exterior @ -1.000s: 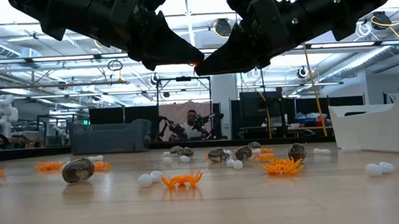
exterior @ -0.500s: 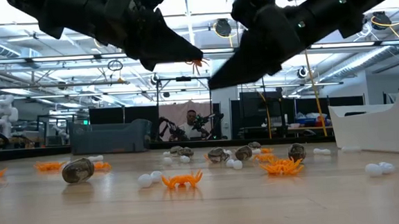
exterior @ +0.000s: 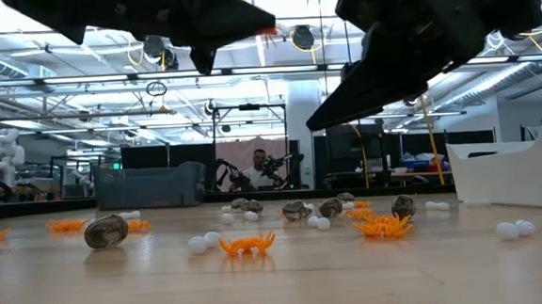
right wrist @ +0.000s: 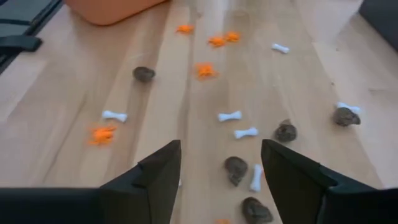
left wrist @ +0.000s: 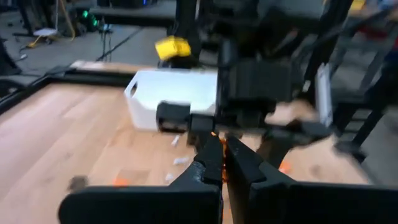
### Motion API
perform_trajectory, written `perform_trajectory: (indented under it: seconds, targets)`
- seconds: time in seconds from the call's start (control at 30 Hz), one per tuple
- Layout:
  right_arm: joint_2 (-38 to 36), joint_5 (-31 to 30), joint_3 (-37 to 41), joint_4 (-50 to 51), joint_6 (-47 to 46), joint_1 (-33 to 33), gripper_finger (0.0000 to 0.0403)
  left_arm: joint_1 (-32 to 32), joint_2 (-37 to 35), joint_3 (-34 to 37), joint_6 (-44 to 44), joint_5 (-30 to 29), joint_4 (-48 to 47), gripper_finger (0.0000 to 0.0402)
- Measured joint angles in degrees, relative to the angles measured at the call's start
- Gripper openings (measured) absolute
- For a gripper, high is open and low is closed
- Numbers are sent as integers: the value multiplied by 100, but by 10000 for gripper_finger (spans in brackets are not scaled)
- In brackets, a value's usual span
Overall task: Sort Halloween decoration
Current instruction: Put the orange spider toy into the black bin
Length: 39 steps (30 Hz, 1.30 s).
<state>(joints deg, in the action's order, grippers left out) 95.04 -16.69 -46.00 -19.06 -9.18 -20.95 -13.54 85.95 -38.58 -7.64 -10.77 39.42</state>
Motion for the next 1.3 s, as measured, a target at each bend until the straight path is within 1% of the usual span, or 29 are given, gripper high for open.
perform_trajectory:
  seconds: [0.13,0.23,0.47,0.6,0.93,1.2,1.3]
  targets:
    - [37,2,0,-54,146,-149,203,-32,2,449,-108,8,961,1]
    - [138,4,-2,-313,321,-212,201,-51,2,684,-108,5,1700,1]
    - [588,28,-2,-1204,593,-214,201,-48,4,743,-103,-136,1731,1]
    - [822,38,-2,-1451,593,-214,201,-48,4,743,-28,-135,1722,1]
    - [888,37,-2,-1413,760,-201,201,-48,4,743,1162,-141,1757,1]
    - [885,35,-2,-1413,1392,-166,201,-48,4,741,2329,-127,1753,1]
    - [883,35,-2,-1413,1649,-110,201,-48,4,741,2917,-76,1703,1]
